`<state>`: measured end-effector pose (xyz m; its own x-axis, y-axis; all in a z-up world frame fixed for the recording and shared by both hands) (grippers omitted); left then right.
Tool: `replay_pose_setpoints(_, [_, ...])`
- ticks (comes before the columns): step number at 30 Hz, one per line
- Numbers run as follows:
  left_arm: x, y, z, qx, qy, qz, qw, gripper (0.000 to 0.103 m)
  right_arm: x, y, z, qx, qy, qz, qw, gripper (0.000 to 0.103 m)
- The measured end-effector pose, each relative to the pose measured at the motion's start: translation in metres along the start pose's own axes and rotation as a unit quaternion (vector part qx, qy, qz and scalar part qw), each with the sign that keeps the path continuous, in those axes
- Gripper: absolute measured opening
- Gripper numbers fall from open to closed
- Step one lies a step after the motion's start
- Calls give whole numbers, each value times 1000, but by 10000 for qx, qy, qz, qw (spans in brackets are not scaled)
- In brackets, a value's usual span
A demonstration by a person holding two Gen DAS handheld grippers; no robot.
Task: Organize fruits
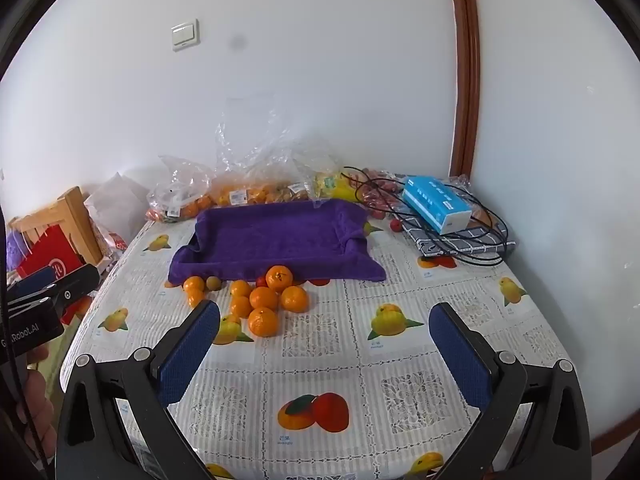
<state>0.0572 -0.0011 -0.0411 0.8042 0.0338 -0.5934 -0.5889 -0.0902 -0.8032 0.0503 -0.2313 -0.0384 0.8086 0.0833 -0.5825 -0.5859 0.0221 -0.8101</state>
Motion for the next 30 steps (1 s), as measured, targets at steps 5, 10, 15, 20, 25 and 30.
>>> replay_pose_setpoints(5, [-8, -4, 2, -16, 29, -168, 9999, 102, -5, 0, 6, -54, -76, 34, 10000, 103])
replay_pose_setpoints(10, [-10, -5, -1, 58, 0, -164, 9998, 102, -4, 0, 4, -70, -63, 3, 10000, 103])
replay_pose_setpoints(15, [-11, -7, 0, 16, 4, -127, 9999, 102, -4, 1, 4, -67, -82, -81, 9999, 103])
replay_pose_setpoints(20, [-8, -5, 1, 0, 28, -118, 9999, 102, -10, 0, 6, -48, -83, -134, 9999, 103])
replay_pose_setpoints(25, [-6, -4, 1, -6, 27, -117, 9999, 102, -10, 2, 8, -5, -114, -135, 9998, 103])
replay_pose_setpoints(30, [-6, -2, 2, -10, 39, -111, 9999, 102, -9, 3, 8, -4, -125, -128, 9998, 103])
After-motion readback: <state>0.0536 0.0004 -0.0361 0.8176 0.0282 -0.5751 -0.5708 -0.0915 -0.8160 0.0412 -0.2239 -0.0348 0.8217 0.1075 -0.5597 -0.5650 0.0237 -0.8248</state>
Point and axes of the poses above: each gripper's, at about its wrist camera, not at the fingertips, and x roughly the way its jaws point, z to its left, y to its underside, the point moved 7 cm from there along x, roughly the way its jaws point, and after that the axes turned 2 degrees about -y, right-handed, at the moved point
